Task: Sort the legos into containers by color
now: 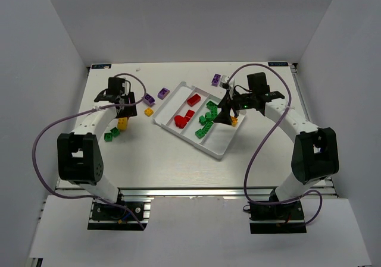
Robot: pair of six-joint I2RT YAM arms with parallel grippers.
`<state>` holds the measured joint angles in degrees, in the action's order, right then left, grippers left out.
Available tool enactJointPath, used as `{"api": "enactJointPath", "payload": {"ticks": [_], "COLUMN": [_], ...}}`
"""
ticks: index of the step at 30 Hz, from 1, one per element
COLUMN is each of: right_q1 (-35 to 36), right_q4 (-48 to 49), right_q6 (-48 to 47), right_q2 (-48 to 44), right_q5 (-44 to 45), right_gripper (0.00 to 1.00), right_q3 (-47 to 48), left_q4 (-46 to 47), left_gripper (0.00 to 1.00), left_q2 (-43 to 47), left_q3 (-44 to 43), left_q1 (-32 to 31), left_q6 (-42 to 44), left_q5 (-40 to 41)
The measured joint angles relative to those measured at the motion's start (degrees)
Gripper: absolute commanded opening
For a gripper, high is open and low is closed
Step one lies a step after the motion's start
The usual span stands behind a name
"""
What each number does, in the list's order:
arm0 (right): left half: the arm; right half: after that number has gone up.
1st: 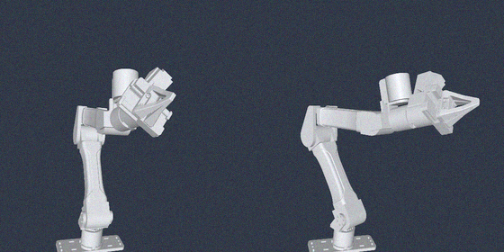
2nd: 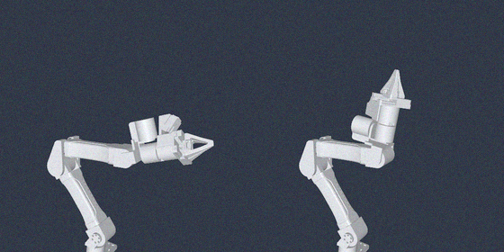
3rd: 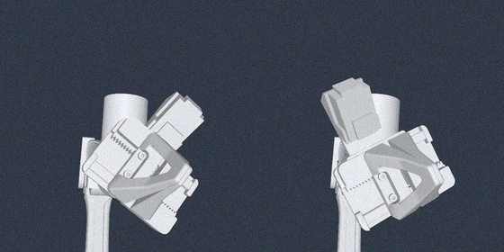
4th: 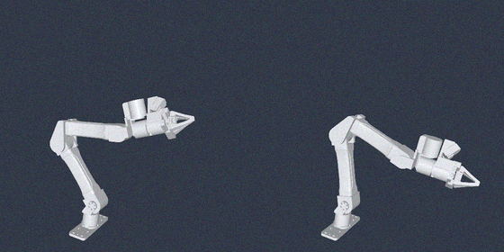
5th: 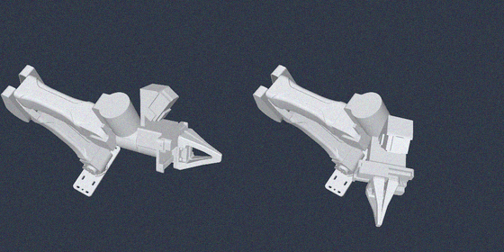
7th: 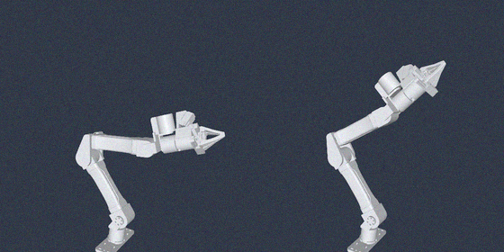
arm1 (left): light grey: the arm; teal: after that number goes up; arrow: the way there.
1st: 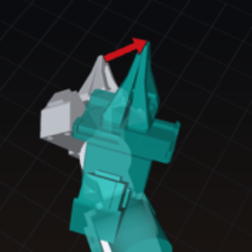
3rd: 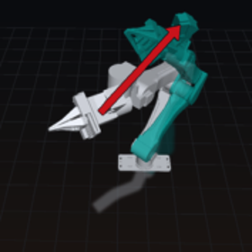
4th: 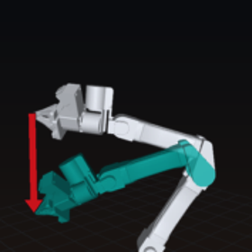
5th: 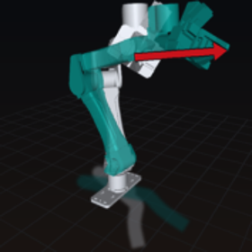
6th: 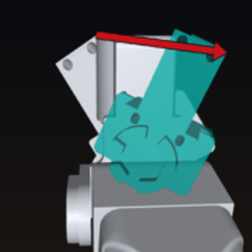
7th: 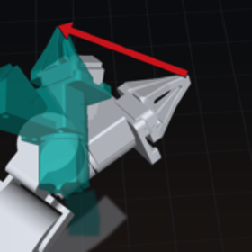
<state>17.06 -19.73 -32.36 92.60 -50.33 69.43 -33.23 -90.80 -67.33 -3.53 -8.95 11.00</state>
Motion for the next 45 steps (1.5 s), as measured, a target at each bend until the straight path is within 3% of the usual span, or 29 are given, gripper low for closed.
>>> {"api": "enactJointPath", "payload": {"ticks": [14, 29, 32, 33, 37, 40, 45], "right_q1": [0.00, 0.00, 0.00, 0.00, 0.00, 0.00, 0.00], "right_q4": [-0.04, -0.31, -0.46, -0.55, -1.25, -1.64, -2.95], "right_q6": [0.46, 0.76, 0.74, 0.70, 0.57, 0.31, -1.31], "right_q2": [0.90, 4.42, 4.42, 4.42, 4.42, 4.17, 1.03], "right_q5": [0.44, 1.20, 1.18, 1.16, 1.11, 1.14, 1.07], "right_gripper": [0.87, 0.87, 0.87, 0.87, 0.87, 0.87, 0.87], "right_q3": [1.66, 4.59, 4.85, 4.87, 4.90, 4.87, 4.11], "left_q4": [0.59, 1.33, 1.86, 2.10, 2.95, 3.67, 5.35], "left_gripper": [0.77, 0.64, 0.52, 0.42, 0.26, 0.18, 0.14], "left_q2": [-8.00, -13.33, -13.40, -13.40, -13.51, -13.55, -12.11], "left_q3": [-1.33, -2.05, -2.05, -2.05, -2.05, -2.03, -0.20], "left_q1": [3.32, 6.32, 6.38, 6.40, 6.40, 6.43, 6.43], "left_q6": [3.34, 5.75, 6.05, 6.23, 6.34, 5.99, 4.00], "left_q5": [-1.25, -5.05, -5.81, -6.14, -7.63, -8.44, -11.15]}}
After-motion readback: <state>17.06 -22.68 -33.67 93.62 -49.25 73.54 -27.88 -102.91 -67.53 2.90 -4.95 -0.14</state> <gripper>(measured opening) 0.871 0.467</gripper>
